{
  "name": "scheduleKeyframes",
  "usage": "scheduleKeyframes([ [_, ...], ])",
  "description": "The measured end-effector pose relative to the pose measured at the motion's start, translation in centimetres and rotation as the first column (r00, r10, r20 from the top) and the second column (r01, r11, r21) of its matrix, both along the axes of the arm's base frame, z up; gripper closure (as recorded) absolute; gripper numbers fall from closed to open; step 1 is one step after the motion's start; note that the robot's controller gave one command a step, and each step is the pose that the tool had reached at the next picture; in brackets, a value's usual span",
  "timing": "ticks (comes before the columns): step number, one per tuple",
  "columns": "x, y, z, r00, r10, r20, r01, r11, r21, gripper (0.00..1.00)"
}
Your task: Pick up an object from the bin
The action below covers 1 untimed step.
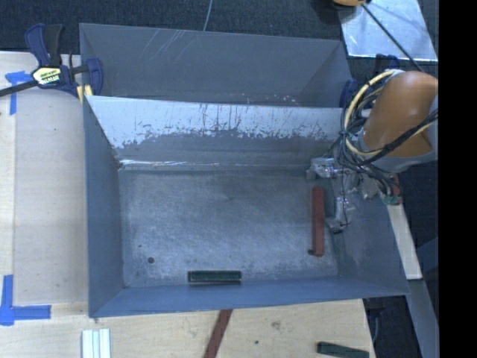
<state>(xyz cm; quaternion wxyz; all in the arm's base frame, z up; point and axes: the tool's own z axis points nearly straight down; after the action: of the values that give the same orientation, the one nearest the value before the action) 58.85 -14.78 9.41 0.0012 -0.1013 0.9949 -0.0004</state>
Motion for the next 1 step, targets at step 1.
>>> scheduleKeyframes([
  [1,-1.00,-0.35,-1.65,0.948,0.319,-0.002,-0.319,0.948,0.006,0.00],
])
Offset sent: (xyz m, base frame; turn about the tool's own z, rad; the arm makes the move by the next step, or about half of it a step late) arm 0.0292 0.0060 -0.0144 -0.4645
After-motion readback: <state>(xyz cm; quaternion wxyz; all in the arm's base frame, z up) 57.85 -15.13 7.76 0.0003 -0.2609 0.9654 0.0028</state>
